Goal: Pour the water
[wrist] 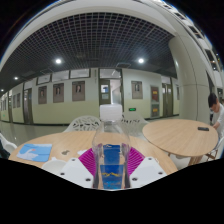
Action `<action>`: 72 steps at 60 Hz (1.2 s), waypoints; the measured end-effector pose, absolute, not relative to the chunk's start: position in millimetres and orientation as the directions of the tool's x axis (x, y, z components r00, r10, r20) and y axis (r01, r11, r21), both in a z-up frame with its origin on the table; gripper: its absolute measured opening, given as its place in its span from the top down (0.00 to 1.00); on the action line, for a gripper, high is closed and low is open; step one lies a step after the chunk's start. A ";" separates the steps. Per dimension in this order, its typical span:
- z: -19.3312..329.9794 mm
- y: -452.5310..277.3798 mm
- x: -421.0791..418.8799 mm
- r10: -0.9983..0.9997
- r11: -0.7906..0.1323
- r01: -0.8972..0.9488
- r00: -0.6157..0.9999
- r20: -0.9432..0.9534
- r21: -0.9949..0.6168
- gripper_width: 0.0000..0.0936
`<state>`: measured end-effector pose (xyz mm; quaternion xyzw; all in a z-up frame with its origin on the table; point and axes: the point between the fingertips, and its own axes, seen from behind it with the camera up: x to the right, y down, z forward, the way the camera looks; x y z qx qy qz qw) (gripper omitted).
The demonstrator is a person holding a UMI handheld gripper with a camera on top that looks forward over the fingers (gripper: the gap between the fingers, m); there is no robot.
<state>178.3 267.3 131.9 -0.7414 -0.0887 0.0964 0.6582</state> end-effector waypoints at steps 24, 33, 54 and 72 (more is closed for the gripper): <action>99.1 264.7 176.9 0.276 -0.169 0.038 0.961 -0.010 -0.985 0.56; 87.7 263.0 180.8 0.265 -0.236 0.073 0.964 0.008 -0.969 0.07; 112.0 138.8 188.5 0.302 -0.183 0.109 0.952 0.050 -0.977 0.10; 123.1 -35.0 117.4 0.519 -0.202 0.038 0.852 -0.074 -0.979 0.10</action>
